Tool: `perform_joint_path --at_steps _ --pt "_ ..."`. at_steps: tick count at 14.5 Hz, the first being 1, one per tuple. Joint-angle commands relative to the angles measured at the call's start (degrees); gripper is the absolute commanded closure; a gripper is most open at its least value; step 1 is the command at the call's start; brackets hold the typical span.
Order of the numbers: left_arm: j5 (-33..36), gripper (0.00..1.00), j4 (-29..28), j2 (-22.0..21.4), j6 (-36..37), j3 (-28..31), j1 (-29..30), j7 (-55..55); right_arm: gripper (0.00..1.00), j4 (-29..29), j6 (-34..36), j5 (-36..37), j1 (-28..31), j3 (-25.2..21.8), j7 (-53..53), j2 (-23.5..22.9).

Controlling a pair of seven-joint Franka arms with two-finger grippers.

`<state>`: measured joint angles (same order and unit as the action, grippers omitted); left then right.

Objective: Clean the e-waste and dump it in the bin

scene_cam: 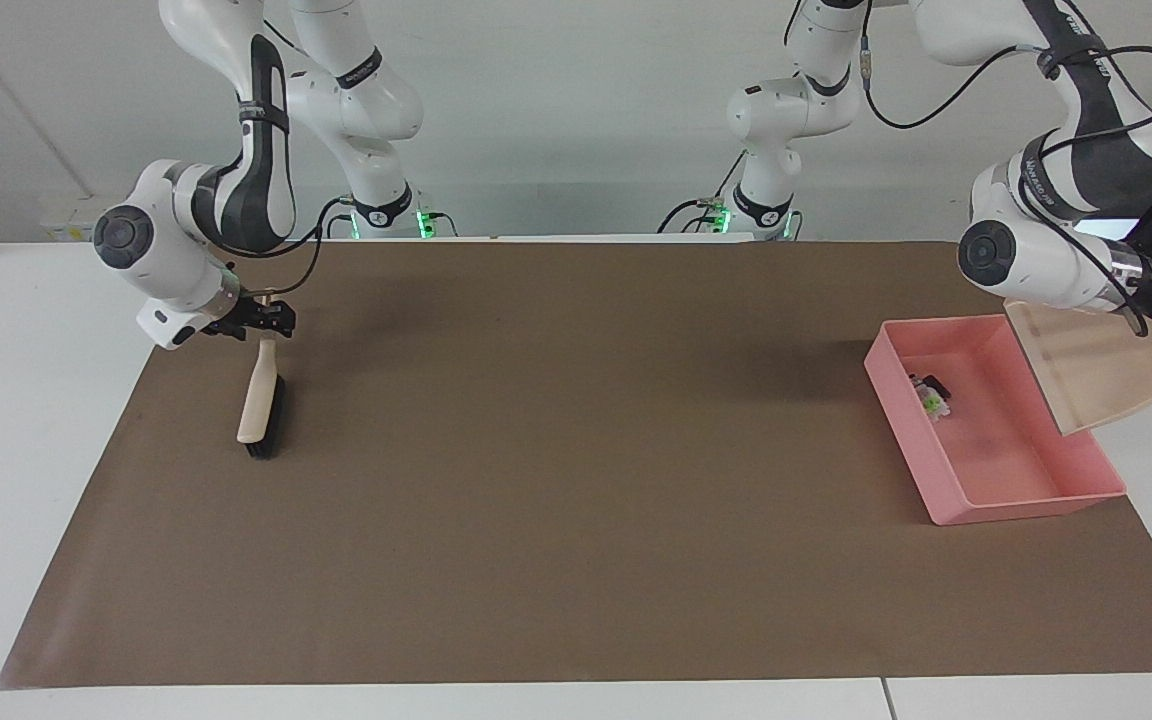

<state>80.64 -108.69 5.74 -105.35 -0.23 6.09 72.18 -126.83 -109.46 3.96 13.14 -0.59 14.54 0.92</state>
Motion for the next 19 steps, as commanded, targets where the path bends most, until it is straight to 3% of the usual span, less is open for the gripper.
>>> perform_joint_path --at_steps 1,4,8,13,17,19 --pt "1.27 1.00 -0.55 -3.36 1.03 -0.12 -0.72 2.78 0.00 7.01 2.32 0.70 1.10 0.68 1.62 1.54" --pt "1.10 1.00 -0.82 -4.60 3.65 -0.39 -3.44 4.72 0.00 12.38 1.97 0.70 -0.83 1.38 0.23 3.21" --pt "-0.83 0.99 -0.99 -5.04 9.37 -0.65 -8.71 4.81 0.00 19.85 6.16 0.00 -5.83 1.47 -15.56 3.48" --pt "-17.25 0.98 -1.25 -5.92 9.82 -0.74 -14.34 4.37 0.00 34.88 21.90 -1.85 -7.95 1.73 -22.01 1.29" --pt "-31.57 0.98 -3.10 -6.27 9.20 -0.74 -19.43 3.93 0.00 35.60 24.46 -3.87 -9.35 1.30 -21.84 1.63" --pt "-36.85 0.98 -4.50 -6.10 7.98 -0.74 -21.46 3.67 0.00 34.81 24.56 -3.96 -14.00 -3.34 -22.10 1.90"
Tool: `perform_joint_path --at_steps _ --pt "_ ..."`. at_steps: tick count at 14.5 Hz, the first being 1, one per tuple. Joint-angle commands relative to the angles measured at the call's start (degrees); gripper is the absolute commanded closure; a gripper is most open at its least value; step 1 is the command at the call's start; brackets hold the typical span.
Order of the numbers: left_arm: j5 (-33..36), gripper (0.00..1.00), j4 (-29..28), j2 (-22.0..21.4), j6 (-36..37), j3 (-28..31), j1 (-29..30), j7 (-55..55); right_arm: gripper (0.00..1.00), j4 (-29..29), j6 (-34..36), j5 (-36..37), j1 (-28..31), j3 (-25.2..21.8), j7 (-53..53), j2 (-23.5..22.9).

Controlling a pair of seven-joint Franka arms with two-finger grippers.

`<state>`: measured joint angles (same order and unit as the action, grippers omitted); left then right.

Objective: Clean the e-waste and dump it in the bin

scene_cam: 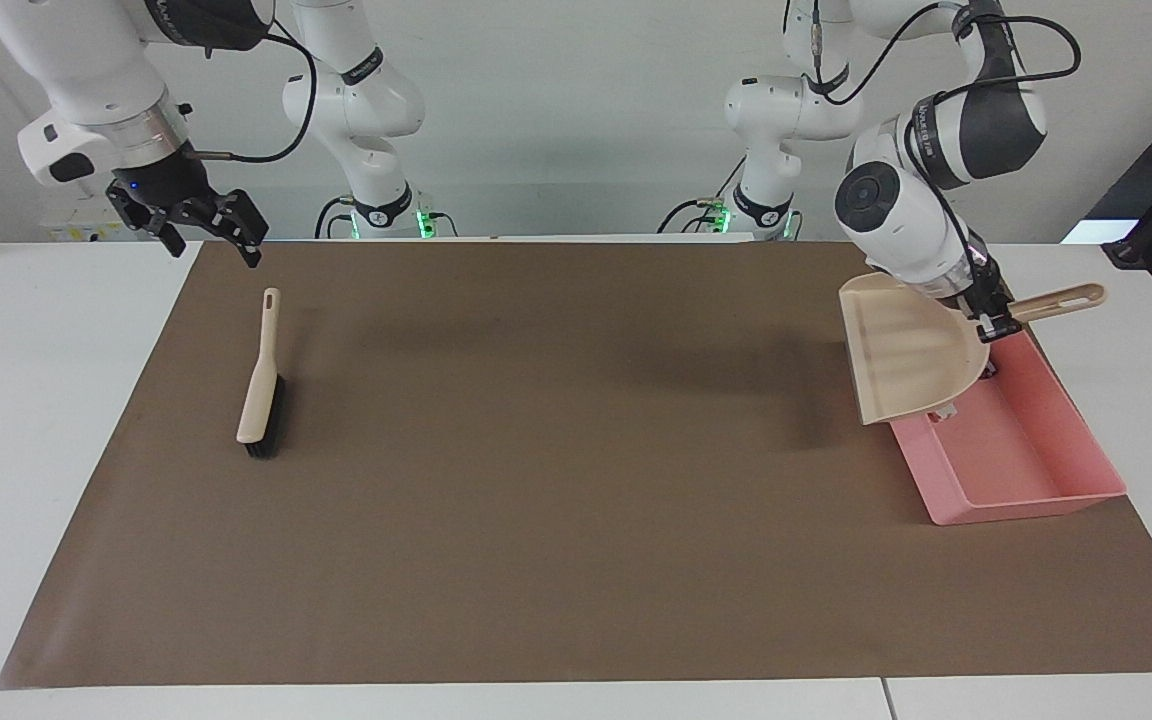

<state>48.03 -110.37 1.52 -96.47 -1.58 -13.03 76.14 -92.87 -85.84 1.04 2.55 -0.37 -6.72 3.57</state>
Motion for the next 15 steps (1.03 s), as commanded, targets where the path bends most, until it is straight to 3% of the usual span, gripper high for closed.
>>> perform_joint_path --at_steps 1,5,7,9,15 --pt "-6.09 0.98 -3.36 -1.70 -1.95 0.61 -3.39 -0.73 0.00 0.58 0.59 -1.04 -3.52 -3.50 -0.83 -0.75" --pt "-10.05 0.98 -7.31 0.41 -6.52 0.61 -8.84 -10.46 0.00 -2.67 0.24 -1.30 -3.43 -3.32 -0.22 1.00" --pt "-11.37 0.98 -9.16 1.20 -9.95 0.61 -10.25 -13.47 0.00 0.21 -1.17 -0.53 -3.78 -1.92 4.49 -0.22" --pt "-11.91 0.98 -10.21 2.34 -13.63 0.61 -11.40 -14.00 0.00 5.91 4.77 1.33 -3.95 -1.74 5.58 -2.33" --pt "-11.91 0.97 -10.66 8.06 -14.62 0.61 -15.80 -23.23 0.00 6.74 3.31 1.86 -5.27 -0.42 1.80 -2.69"
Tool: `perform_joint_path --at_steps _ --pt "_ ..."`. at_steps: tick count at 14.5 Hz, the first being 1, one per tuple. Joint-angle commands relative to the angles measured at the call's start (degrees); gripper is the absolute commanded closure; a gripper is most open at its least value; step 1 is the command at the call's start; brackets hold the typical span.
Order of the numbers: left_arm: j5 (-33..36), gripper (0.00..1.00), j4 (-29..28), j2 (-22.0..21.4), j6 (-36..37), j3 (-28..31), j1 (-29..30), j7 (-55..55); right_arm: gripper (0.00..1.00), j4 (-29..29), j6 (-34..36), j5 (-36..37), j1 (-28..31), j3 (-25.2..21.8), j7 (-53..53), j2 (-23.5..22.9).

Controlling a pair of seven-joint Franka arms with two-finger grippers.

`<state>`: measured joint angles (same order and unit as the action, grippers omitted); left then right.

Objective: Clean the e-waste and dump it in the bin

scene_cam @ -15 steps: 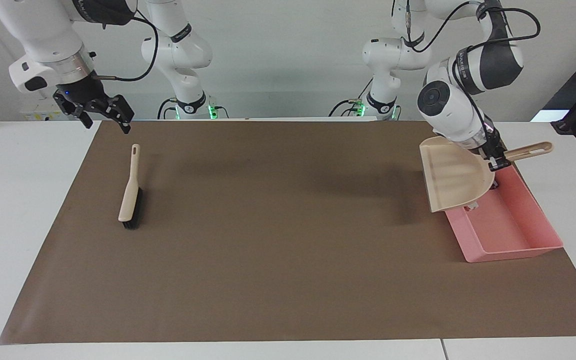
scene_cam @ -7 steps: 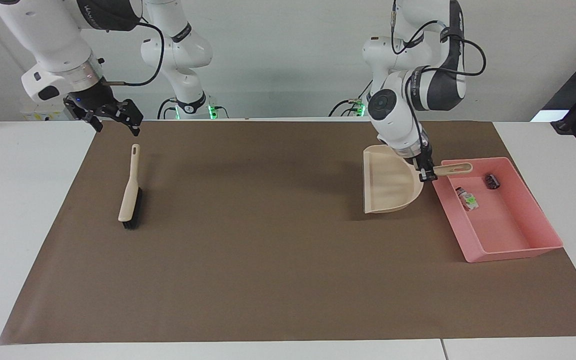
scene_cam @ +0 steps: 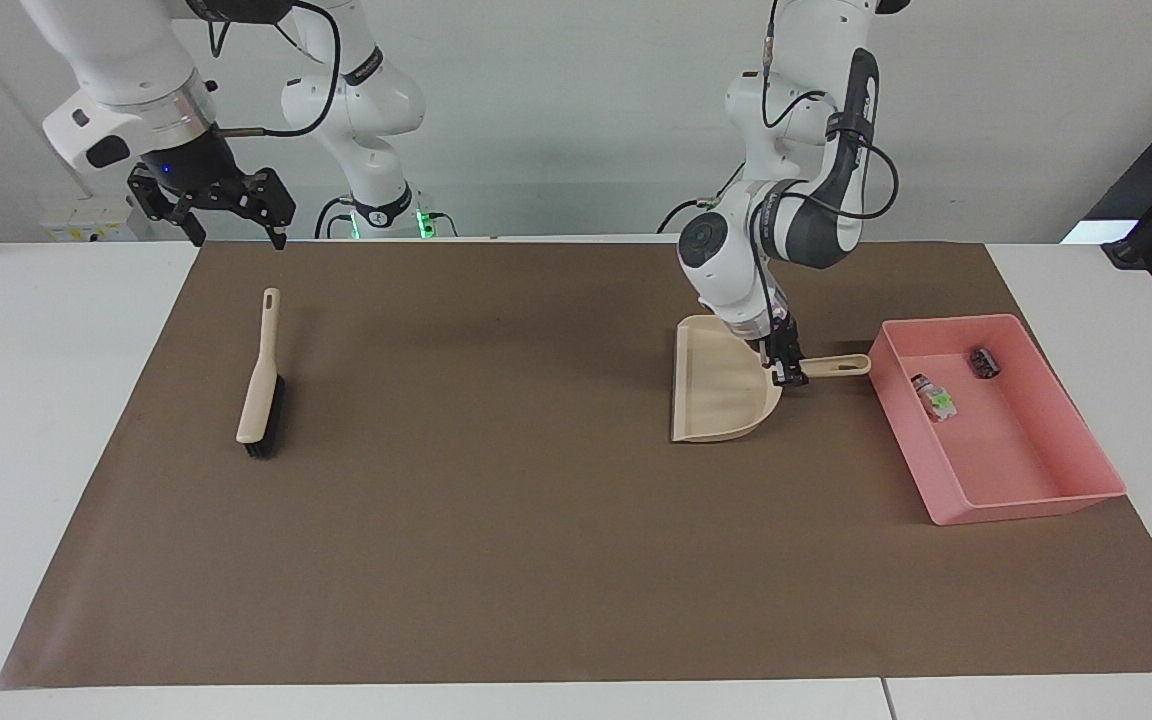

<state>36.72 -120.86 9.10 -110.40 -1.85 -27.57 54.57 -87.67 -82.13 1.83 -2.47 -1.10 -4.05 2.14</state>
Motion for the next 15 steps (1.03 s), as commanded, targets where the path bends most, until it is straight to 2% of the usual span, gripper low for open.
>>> perform_joint_path --at_steps 1,2,5,6,8,10,12,15 --pt "-0.59 0.85 0.01 0.48 -0.60 0.89 -1.25 -1.66 0.00 1.63 -0.48 0.81 -0.26 0.31 -0.87 -1.44" --pt "-0.59 0.63 -0.08 0.39 -0.52 0.80 -2.21 -1.66 0.00 1.63 -0.48 0.55 -0.26 0.31 -0.87 -1.44" --pt "-0.77 0.21 0.45 -0.92 0.45 0.97 -3.36 -1.66 0.00 1.45 -0.22 0.37 0.01 0.23 -0.96 -1.35" --pt "-0.77 0.12 0.62 -1.80 0.89 1.06 -3.28 -1.58 0.00 1.28 -0.31 0.37 0.09 0.22 -1.13 -1.26" --pt "-0.77 0.03 0.54 -5.22 1.59 1.15 -0.66 -1.66 0.00 0.49 -0.31 0.37 0.36 0.22 -1.31 -0.91" --pt "-0.86 0.02 1.23 -6.90 4.30 1.24 0.85 -4.72 0.00 0.05 -0.48 0.37 0.27 0.22 -1.31 -0.74" --pt "-1.47 0.02 1.41 -8.57 9.39 1.24 2.52 -16.88 0.00 0.05 -0.40 0.37 0.18 0.22 -1.22 -0.74" --pt "-7.52 0.02 1.94 -8.75 14.94 1.41 6.55 -40.16 0.00 -0.31 0.04 0.37 0.27 0.22 -1.05 -0.56"
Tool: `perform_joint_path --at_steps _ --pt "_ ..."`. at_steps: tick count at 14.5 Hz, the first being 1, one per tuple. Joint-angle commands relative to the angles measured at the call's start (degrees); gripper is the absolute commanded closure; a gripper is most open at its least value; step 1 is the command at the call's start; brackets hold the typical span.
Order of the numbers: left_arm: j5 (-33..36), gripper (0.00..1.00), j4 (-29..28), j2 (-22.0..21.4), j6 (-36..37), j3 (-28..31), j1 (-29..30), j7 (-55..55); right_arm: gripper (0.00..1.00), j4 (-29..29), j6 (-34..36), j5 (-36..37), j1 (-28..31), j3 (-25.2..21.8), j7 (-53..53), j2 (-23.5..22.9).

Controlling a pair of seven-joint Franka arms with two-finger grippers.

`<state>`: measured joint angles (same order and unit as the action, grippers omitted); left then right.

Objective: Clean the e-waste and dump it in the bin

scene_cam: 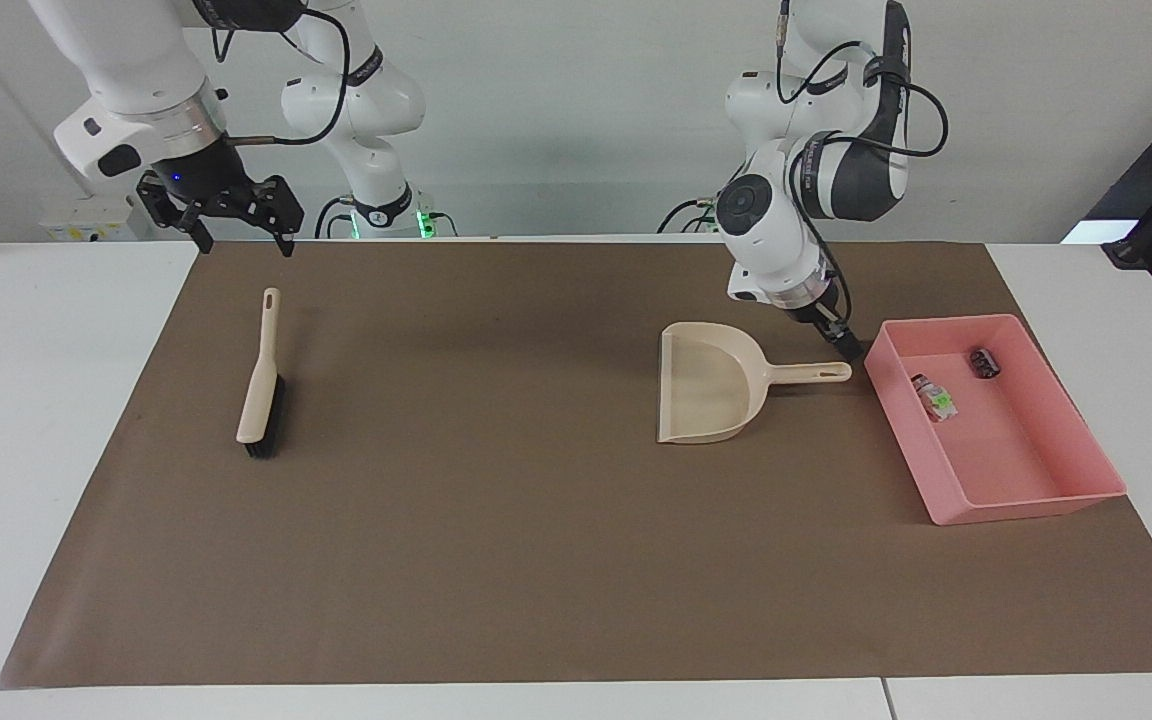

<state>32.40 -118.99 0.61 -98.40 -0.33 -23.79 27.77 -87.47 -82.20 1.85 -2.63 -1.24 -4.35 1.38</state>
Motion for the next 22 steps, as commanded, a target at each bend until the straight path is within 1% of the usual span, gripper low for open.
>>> perform_joint_path --at_steps 1,2,3,5,7,8,10,13,15,16,17,18,19,22 --pt "-5.14 0.02 0.25 -0.26 3.91 -0.11 4.95 -20.92 0.00 -0.60 0.11 0.34 0.43 0.36 -0.75 0.20" --pt "-8.20 0.02 0.77 -0.26 4.00 -0.11 6.89 -26.31 0.00 -0.60 0.11 0.34 0.43 0.36 -0.75 0.20" --pt "-11.63 0.02 2.09 -0.52 4.09 -0.11 9.35 -28.53 0.00 -0.60 0.11 0.34 0.43 0.36 -0.75 0.20" --pt "-16.56 0.02 4.81 -1.40 4.00 -0.02 13.13 -28.64 0.00 -0.60 0.11 0.34 0.43 0.36 -0.75 0.20" --pt "-22.09 0.02 9.90 -1.22 4.96 -0.02 17.44 -28.65 0.00 -0.60 0.11 0.34 0.43 0.36 -0.74 0.20" --pt "-23.77 0.02 12.18 -1.22 6.27 -0.02 19.02 -28.64 0.00 -0.60 0.11 0.34 0.43 0.36 -0.66 0.20" --pt "-26.33 0.02 18.85 -0.70 9.79 -0.02 22.37 -28.47 0.00 -0.60 0.11 0.34 0.43 0.36 -0.75 0.20" --pt "-27.56 0.02 26.42 -0.34 12.69 0.07 23.87 -28.55 0.00 -0.78 -0.06 0.26 0.35 0.36 -1.09 0.29" --pt "-30.19 0.02 30.47 0.01 14.63 0.07 26.14 -28.12 0.00 -0.42 -1.73 -1.05 0.78 0.01 -1.18 0.11" --pt "-31.77 0.02 31.62 -0.25 14.90 0.07 26.77 -28.03 0.00 -0.69 -2.08 -1.32 0.87 -0.25 -1.10 0.11" --pt "-32.05 0.02 31.11 -1.21 15.34 0.07 26.95 -27.51 0.00 -0.78 -2.00 -1.41 1.14 -0.25 -1.10 0.20" --pt "-32.05 0.02 30.06 -2.09 16.47 0.07 26.86 -27.15 0.00 -0.78 -2.09 -1.33 1.05 -0.25 -1.10 0.20" --pt "-32.05 0.02 28.31 -2.88 16.14 -0.02 26.60 -27.06 0.00 -0.78 -2.18 -1.33 1.05 -0.25 -0.92 0.20" --pt "-31.70 0.02 24.52 -4.91 12.36 -0.11 26.33 -26.71 0.00 -0.78 -2.00 -1.33 0.87 -0.25 -0.83 0.20"
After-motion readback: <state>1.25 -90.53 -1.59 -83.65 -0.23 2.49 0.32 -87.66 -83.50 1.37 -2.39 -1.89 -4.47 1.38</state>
